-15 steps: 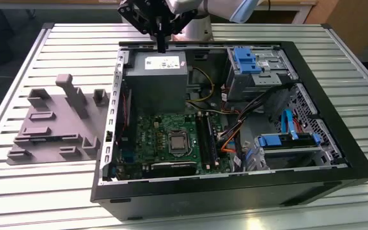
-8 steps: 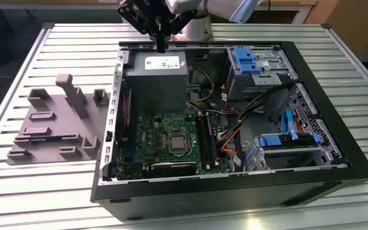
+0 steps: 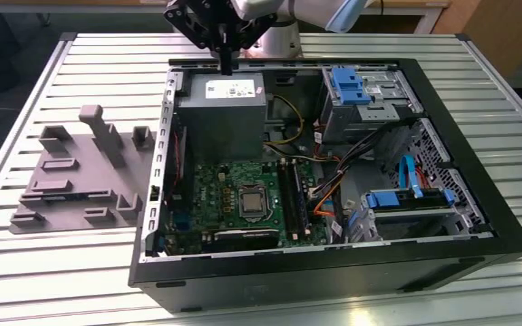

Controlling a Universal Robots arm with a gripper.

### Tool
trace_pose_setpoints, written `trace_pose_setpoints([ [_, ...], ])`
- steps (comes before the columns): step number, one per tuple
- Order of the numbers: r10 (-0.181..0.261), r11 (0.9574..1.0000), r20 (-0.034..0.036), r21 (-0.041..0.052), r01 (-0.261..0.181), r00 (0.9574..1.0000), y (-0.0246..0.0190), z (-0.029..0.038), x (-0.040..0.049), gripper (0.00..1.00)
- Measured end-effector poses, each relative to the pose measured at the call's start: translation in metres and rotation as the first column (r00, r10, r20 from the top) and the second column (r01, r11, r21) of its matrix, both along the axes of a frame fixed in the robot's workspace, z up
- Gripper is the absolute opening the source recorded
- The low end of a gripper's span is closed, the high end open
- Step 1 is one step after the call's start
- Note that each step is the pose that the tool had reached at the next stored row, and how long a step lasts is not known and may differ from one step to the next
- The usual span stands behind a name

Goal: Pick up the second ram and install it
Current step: 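Reach for the second ram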

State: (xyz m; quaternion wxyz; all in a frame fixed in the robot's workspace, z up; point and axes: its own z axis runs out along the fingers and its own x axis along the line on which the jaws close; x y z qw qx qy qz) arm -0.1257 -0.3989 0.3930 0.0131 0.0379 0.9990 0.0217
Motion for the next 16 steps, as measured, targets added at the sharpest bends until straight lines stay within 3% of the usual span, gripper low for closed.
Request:
trace_pose_setpoints([
  [16,0.000,1.0000,0.0000,0.0000,0.000,1.0000,0.0000,-0.0003,-0.0045,0.11],
])
